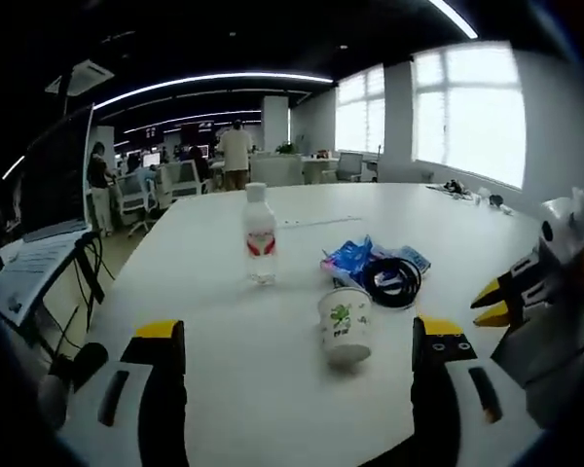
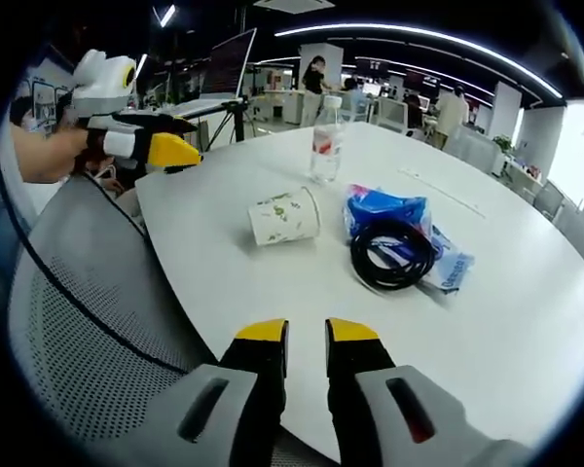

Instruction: Arrange the tabletop items into an orderly group along one side of the table until the central work area is clear of visible clutter.

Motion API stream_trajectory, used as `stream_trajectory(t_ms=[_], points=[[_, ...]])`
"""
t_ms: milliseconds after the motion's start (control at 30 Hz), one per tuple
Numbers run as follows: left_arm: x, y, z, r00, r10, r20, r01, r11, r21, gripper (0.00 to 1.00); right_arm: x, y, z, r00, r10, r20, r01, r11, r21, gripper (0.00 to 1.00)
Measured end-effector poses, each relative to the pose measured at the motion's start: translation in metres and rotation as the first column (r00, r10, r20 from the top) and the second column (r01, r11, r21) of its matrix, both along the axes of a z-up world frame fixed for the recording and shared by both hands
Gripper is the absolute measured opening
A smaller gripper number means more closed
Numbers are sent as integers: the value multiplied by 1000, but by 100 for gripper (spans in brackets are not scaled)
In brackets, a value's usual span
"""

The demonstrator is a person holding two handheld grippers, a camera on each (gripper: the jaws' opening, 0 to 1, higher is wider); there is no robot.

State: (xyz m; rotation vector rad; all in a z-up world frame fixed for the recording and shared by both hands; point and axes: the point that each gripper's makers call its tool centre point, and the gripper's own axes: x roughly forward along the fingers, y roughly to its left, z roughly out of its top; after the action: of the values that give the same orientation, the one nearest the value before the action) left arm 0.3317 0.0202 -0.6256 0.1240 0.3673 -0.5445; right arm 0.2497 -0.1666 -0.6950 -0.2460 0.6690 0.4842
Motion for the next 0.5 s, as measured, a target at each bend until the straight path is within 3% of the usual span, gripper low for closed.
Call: stream_trajectory(t_ms=[133, 200, 267, 333, 500], points=[[-3, -6, -3, 999, -31, 37, 30, 999, 14, 100, 0, -1, -2, 1000, -3, -12, 3, 1000, -1, 12], [-7, -9, -18, 998, -67, 18, 65, 994, 93, 100, 0, 0, -2, 1000, -5, -17, 5, 1000, 1, 12], [-8, -12, -23, 996, -88, 6, 87, 989, 118, 98, -1, 1, -3, 1000, -2, -17, 2, 1000, 0, 12], [-7, -9, -28, 997, -66, -40, 69, 995, 66, 93, -1, 0, -4, 1000, -4, -24, 4, 1000, -4, 12], [-3, -4, -32, 997, -43, -62, 46, 998, 52, 97, 1, -2, -2, 1000, -23, -13, 23, 1000, -2, 12]])
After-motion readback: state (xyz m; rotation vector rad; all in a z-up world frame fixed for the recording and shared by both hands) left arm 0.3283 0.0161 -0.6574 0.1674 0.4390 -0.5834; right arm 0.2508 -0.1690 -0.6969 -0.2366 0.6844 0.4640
